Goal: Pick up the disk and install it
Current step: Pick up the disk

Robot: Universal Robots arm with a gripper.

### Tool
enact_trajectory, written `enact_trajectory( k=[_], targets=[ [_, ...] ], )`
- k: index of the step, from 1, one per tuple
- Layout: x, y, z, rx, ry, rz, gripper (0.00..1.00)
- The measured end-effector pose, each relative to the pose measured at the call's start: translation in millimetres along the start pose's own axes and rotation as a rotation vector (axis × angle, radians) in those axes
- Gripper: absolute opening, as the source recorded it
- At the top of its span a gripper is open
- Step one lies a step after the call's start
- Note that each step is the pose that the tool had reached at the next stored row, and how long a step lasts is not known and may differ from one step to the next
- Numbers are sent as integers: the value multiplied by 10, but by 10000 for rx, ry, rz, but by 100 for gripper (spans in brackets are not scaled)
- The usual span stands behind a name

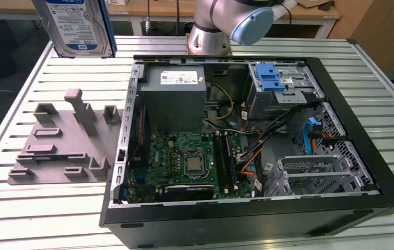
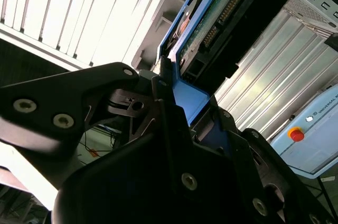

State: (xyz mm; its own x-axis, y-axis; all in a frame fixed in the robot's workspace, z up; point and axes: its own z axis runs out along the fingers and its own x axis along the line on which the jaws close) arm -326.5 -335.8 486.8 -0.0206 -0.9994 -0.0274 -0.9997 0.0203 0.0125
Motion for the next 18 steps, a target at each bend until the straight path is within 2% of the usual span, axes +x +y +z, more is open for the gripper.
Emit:
enact_trajectory(
  k=[8, 10, 18],
  targets=[
    [0, -17, 0, 0, 0, 1, 37],
    [-1, -61, -1, 0, 0, 0, 37],
    [-2, -88, -1, 1, 0, 0, 37]
  ],
)
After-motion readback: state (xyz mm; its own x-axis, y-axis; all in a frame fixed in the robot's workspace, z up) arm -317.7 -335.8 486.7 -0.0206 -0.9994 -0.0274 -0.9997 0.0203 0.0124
